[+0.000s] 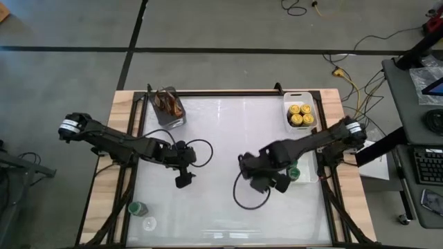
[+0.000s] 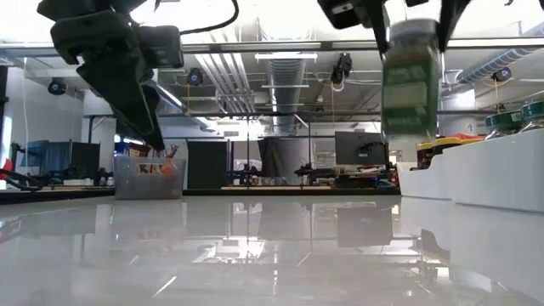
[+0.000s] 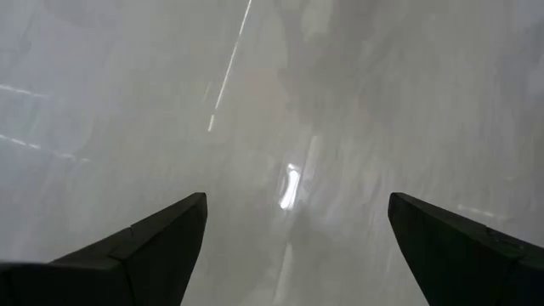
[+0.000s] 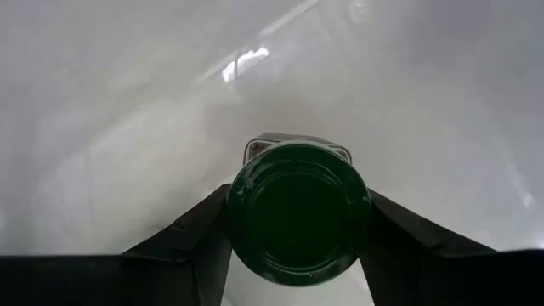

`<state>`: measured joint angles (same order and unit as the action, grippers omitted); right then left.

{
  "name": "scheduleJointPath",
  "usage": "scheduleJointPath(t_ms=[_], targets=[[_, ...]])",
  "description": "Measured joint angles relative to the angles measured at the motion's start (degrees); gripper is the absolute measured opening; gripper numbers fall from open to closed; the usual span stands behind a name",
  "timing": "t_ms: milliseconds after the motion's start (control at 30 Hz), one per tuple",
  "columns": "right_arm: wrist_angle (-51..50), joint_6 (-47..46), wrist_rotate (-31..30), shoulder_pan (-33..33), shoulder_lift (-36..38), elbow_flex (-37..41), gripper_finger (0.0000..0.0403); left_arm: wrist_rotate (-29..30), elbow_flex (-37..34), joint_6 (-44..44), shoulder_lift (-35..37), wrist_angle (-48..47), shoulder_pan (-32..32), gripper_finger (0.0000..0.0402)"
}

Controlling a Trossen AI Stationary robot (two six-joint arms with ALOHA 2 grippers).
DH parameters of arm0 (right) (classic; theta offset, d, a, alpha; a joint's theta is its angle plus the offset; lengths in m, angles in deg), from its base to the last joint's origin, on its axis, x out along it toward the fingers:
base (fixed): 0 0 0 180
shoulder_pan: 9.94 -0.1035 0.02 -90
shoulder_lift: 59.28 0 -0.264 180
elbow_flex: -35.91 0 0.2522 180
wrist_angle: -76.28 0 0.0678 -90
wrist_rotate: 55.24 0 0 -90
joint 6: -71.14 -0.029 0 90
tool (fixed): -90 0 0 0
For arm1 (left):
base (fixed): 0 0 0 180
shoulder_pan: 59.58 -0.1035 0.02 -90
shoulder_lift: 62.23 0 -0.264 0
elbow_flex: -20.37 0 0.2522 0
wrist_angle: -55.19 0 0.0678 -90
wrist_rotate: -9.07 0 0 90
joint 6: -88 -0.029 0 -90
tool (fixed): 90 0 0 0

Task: Sort spices by type
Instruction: Put the green seasoning bottle into the bottom white bin

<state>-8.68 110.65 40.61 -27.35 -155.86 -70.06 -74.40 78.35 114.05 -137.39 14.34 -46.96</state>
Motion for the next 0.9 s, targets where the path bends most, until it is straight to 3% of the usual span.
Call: scheduleJointPath(t_ms=[100, 300, 567, 900], targets=[[0.35, 6.27, 0.11, -1.98, -2.77, 0.34, 0.0199, 0.24, 0.0, -0.06, 0.0, 2.07, 0.0, 0.0351], [5.46, 8.54, 4.08, -2.85, -6.37, 1.04, 0.0199, 0.49, 0.0, 0.3, 0.0, 3.57, -0.04, 0.0351], [12.36, 9.21, 6.24, -3.08, -3.75, 7.64, 0.02, 0.53, 0.0, 3.66, 0.05, 3.42, -0.07, 0.0351], [12.57, 8.45, 6.45, -3.99, -3.16, 9.67, 0.0205, 1.18, 8.61, 2.09, 2.05, -8.3, -0.07, 0.0351]])
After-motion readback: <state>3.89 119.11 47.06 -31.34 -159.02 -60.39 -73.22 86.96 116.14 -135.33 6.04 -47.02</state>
